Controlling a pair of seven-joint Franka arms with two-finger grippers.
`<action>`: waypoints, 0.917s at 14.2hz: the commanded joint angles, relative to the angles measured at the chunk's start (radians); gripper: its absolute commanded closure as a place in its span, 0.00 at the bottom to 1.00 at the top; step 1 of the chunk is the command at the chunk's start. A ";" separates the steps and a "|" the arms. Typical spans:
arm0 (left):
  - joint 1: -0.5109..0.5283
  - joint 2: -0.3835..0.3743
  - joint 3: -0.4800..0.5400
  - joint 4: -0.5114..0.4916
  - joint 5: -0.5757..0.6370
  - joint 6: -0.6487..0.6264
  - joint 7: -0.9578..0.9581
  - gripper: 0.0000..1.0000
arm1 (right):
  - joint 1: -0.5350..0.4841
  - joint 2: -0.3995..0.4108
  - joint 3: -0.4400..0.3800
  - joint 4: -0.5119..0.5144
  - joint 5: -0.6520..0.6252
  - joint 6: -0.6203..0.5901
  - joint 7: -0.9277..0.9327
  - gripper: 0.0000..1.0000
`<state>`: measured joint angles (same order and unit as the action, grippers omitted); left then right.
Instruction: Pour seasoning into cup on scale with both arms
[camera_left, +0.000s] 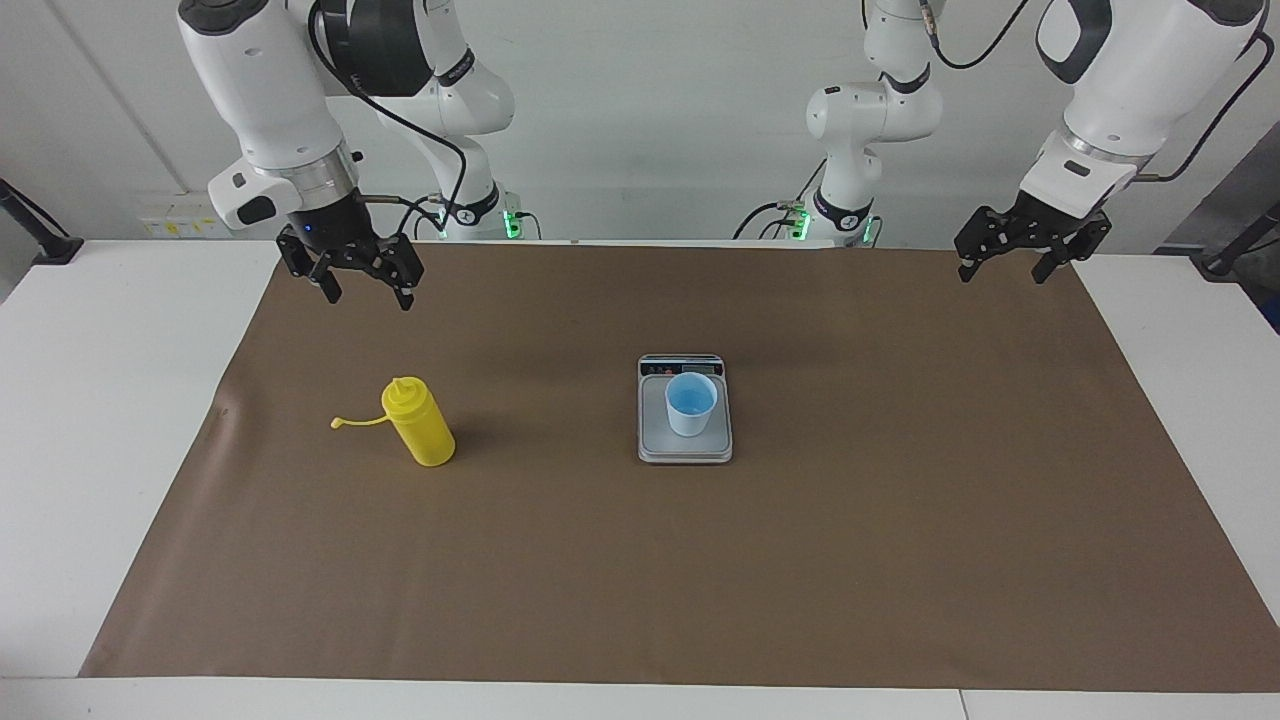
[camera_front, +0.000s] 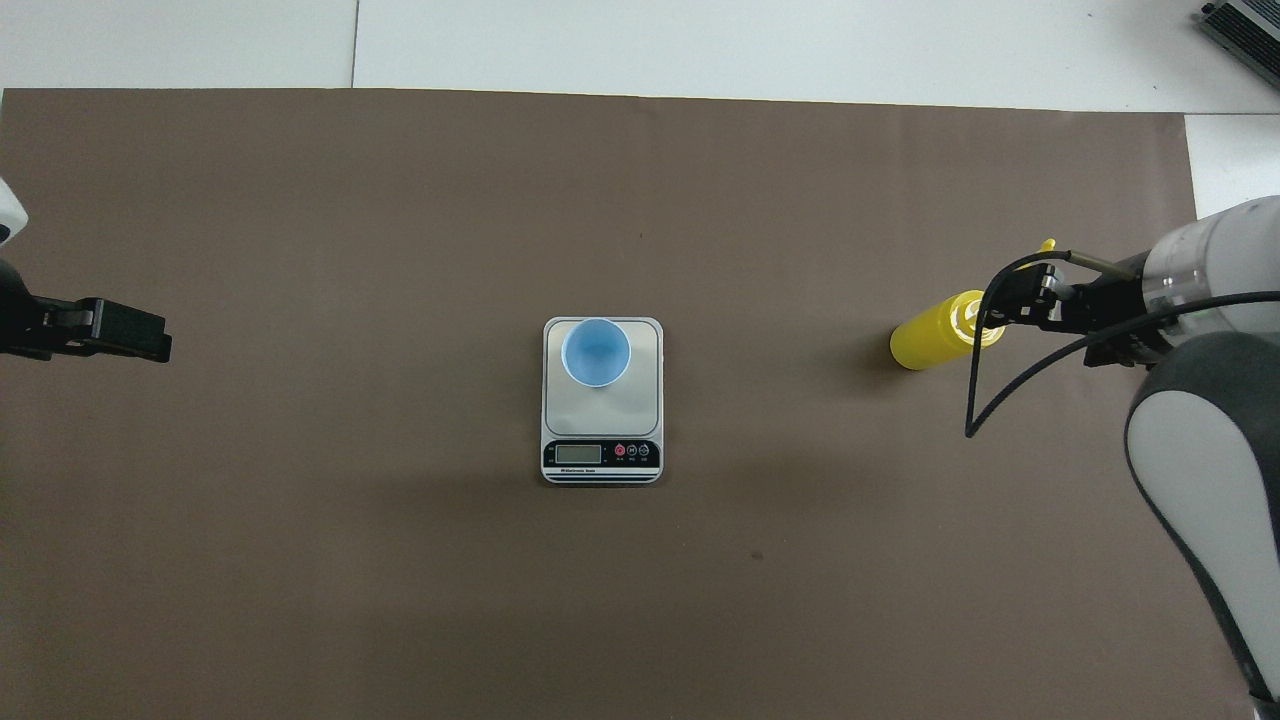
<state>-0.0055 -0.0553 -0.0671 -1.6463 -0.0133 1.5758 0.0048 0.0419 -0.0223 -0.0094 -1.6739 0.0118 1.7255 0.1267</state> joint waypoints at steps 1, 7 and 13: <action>0.009 -0.017 -0.002 -0.012 -0.007 0.004 -0.006 0.00 | -0.016 0.005 0.009 0.036 -0.010 -0.037 -0.052 0.00; 0.009 -0.017 -0.002 -0.012 -0.007 0.003 -0.006 0.00 | -0.013 0.001 0.014 0.036 -0.007 -0.066 -0.050 0.00; 0.009 -0.017 -0.002 -0.012 -0.007 0.004 -0.006 0.00 | -0.005 -0.001 0.015 0.036 -0.010 -0.121 -0.048 0.00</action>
<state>-0.0055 -0.0553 -0.0671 -1.6463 -0.0133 1.5758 0.0047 0.0378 -0.0226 0.0024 -1.6508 0.0118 1.6404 0.0960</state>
